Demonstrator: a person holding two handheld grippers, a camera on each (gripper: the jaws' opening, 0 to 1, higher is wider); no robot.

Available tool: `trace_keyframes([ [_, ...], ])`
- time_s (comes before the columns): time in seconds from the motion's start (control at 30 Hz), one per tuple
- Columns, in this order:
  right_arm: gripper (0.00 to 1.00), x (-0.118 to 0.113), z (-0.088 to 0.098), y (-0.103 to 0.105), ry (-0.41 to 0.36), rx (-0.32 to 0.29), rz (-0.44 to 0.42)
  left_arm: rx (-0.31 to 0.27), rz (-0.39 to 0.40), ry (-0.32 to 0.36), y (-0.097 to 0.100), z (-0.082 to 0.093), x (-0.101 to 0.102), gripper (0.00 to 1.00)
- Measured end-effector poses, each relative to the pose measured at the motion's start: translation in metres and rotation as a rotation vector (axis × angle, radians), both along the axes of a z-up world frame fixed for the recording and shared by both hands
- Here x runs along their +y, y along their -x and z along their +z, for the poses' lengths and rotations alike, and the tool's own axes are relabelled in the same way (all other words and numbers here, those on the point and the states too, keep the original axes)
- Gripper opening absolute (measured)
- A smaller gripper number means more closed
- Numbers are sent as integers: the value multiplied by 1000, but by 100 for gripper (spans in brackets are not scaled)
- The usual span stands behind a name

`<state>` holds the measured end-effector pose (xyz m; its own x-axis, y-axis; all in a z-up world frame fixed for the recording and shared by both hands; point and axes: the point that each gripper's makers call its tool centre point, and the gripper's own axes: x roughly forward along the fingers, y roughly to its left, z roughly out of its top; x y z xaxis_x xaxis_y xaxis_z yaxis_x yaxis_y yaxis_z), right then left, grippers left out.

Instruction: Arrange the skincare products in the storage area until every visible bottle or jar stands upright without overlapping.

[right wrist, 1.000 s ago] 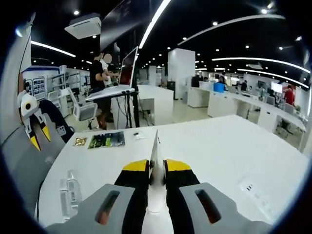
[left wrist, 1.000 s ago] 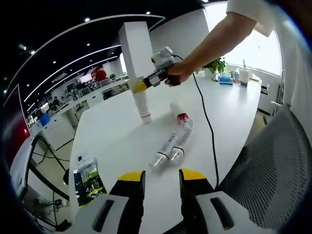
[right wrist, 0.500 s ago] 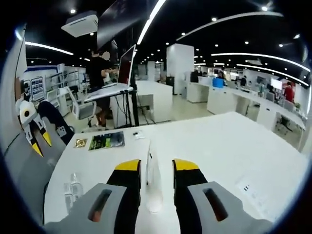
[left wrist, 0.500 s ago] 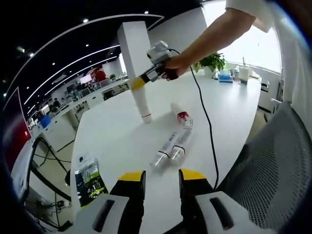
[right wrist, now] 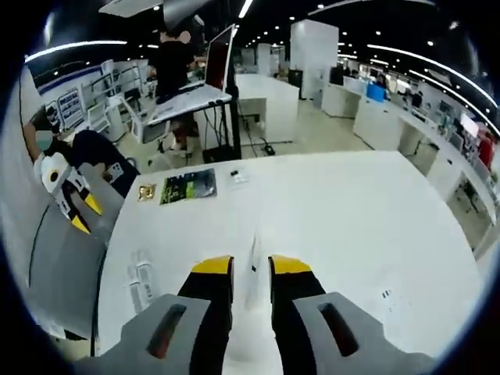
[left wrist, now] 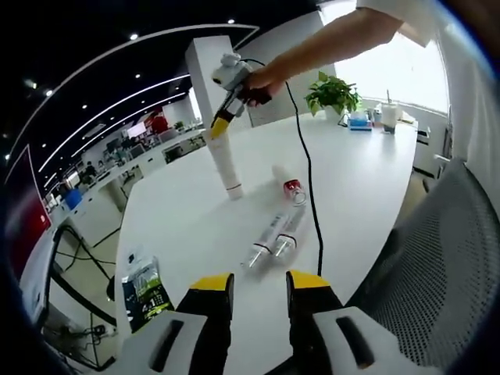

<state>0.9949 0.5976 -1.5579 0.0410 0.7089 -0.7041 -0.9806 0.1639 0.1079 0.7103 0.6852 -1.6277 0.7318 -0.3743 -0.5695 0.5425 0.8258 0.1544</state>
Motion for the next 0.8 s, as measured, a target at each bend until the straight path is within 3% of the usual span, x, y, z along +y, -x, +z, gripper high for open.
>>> trace_keyframes([
  [0.03,24,-2,-3,0,46,-3,4,-2,0,0,0,0,0,27],
  [0.1,19,-6,-8,-1,125,-46,38,-4,0,-1,0,1,0,27],
  [0.17,14,-7,-11,-4,160,-71,45,-6,-2,-6,0,1,0,27],
  [0.27,12,-9,-18,-5,203,-49,64,-9,-1,-8,0,1,1,27],
  [0.33,8,-15,-23,-12,259,-100,123,-13,0,-13,0,1,1,27],
  [0.43,6,-13,-22,-10,253,-89,140,-12,-2,-16,0,0,2,27],
  [0.5,6,-14,-22,-10,271,-114,197,-14,-1,-18,0,0,2,27],
  [0.8,8,-14,-23,-10,295,-120,212,-17,1,-19,0,0,3,27],
])
